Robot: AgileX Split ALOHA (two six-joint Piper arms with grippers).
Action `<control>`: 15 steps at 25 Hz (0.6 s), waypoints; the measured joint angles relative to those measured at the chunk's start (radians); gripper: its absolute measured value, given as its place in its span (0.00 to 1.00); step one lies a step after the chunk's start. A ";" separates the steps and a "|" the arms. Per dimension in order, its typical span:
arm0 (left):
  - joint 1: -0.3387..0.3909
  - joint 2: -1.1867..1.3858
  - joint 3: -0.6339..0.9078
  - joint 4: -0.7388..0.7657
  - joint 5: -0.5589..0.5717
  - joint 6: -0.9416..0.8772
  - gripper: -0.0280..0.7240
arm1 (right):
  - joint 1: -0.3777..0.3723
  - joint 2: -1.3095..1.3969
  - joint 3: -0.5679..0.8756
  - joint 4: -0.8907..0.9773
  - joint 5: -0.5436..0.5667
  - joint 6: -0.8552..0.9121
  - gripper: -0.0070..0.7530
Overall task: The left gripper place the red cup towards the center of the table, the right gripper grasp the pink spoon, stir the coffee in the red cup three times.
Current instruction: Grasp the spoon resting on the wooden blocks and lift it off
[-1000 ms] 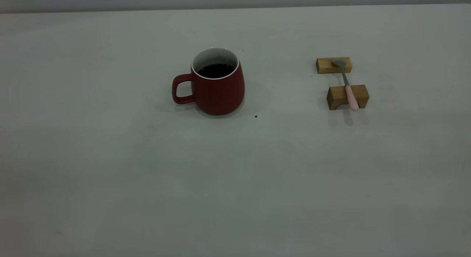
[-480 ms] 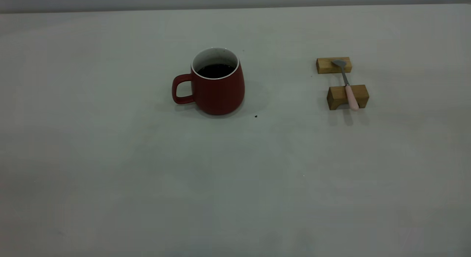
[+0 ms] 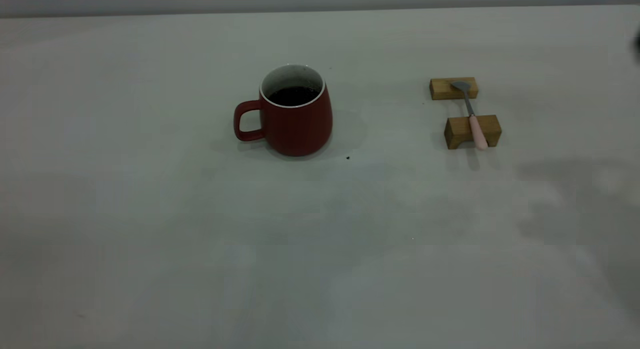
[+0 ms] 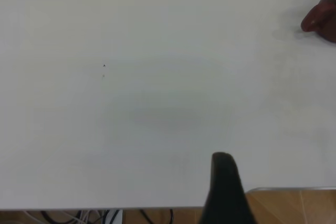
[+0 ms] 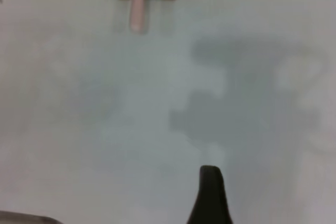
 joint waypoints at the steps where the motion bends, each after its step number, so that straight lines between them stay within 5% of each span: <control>1: 0.000 0.000 0.000 0.000 0.000 0.000 0.83 | 0.014 0.065 -0.029 0.001 -0.011 -0.003 0.89; 7: 0.000 0.000 0.000 0.000 0.000 0.000 0.83 | 0.112 0.396 -0.201 0.005 -0.042 -0.011 0.89; 15: 0.000 0.000 0.000 0.000 0.000 0.000 0.83 | 0.150 0.631 -0.378 0.019 -0.047 -0.049 0.89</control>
